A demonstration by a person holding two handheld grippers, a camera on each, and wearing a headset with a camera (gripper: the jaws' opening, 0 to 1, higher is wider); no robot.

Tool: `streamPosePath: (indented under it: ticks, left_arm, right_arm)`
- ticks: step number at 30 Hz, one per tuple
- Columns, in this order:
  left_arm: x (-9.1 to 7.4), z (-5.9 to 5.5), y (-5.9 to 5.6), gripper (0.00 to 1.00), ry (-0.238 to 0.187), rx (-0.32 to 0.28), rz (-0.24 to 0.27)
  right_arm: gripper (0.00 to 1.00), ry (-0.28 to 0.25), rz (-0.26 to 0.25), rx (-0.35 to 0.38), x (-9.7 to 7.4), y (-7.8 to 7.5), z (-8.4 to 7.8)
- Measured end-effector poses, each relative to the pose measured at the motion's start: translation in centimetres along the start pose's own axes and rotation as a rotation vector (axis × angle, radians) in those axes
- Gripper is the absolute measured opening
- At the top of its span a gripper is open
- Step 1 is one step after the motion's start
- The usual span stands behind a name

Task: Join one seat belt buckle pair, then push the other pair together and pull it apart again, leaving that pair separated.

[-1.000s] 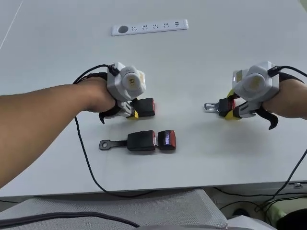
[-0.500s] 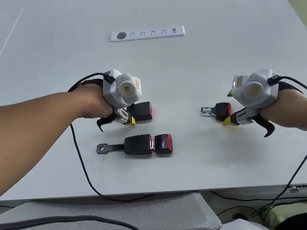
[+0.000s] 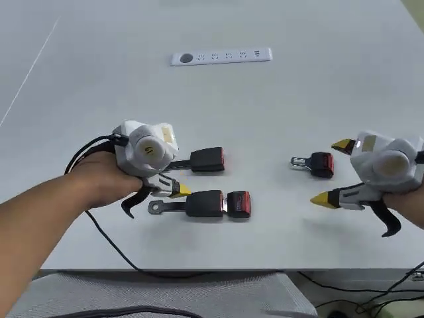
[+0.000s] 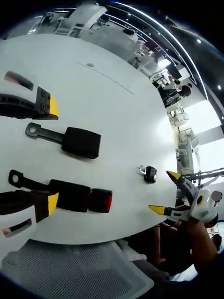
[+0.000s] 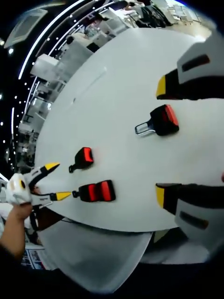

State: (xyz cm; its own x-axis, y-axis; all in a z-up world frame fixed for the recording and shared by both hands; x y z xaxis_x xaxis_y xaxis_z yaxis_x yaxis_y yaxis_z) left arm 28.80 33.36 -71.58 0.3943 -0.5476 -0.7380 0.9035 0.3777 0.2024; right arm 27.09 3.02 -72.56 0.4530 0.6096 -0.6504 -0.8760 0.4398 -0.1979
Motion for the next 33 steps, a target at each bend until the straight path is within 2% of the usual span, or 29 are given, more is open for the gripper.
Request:
streamPosePath:
  ticks: [3,5,9,12,14,17,18,20,22,24,26,28,33]
  left_arm:
    - [-1.6,-1.2,-0.6,0.69,-0.014,-0.020,0.022]
    - [-2.3,-2.0,-0.5,0.73,-0.028,-0.037,0.058]
    - [-4.3,-3.7,-1.4,0.82,-0.040,-0.100,0.096]
    - [-5.3,-4.9,-1.7,0.84,-0.049,-0.143,0.116]
    - [-5.9,-5.8,-1.9,0.86,-0.049,-0.173,0.123]
    - [-6.6,-6.4,-2.0,0.92,-0.071,-0.222,0.141]
    - [-6.8,-6.7,-2.0,0.94,-0.078,-0.254,0.152]
    - [-7.1,-7.3,-2.2,1.00,-0.080,-0.289,0.160]
    - [-7.3,-7.8,-2.4,1.00,-0.069,-0.289,0.168]
    - [-7.5,-8.2,-2.7,1.00,-0.056,-0.286,0.173]
    - [-7.8,-8.6,-2.9,1.00,-0.050,-0.294,0.180]
    - [-8.1,-8.8,-2.9,1.00,-0.058,-0.323,0.190]
    - [-8.6,-8.9,-3.0,1.00,-0.072,-0.335,0.214]
  right_arm:
    - [0.75,-0.021,-0.015,0.023,-0.7,0.4,0.1]
    - [0.76,-0.024,-0.012,0.040,-0.9,0.7,-0.1]
    - [0.78,-0.034,-0.026,0.067,-1.9,1.0,-0.3]
    - [0.80,-0.086,-0.049,0.099,-2.7,1.1,-0.2]
    - [0.84,-0.128,-0.054,0.149,-3.3,1.4,-0.1]
    - [0.86,-0.117,-0.055,0.153,-4.0,1.6,-0.6]
    - [0.86,-0.116,-0.064,0.156,-4.3,1.7,-0.8]
    - [0.88,-0.122,-0.072,0.172,-4.6,2.0,-1.1]
    - [0.92,-0.119,-0.088,0.175,-4.8,2.2,-1.4]
    - [1.00,-0.120,-0.110,0.172,-4.8,2.2,-1.5]
    - [1.00,-0.119,-0.131,0.149,-4.9,2.2,-1.6]
    - [1.00,-0.117,-0.136,0.168,-4.9,2.4,-1.6]
    - [1.00,-0.118,-0.138,0.188,-4.6,3.2,-1.6]
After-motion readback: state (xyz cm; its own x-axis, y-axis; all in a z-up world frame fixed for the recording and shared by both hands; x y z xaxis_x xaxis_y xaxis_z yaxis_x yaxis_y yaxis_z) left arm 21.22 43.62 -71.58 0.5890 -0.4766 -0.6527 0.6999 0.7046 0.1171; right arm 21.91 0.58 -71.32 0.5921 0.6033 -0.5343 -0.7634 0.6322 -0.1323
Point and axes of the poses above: the centre of the closed fingertips' face, and the gripper's own axes: x roughly forward along the fingers, y roughly to its left, z roughly out of its top, the point moved 5 cm from there along -x, roughly backward along the fingers, and after that the axes turned 7 degrees about -y, right-handed, at the moved point
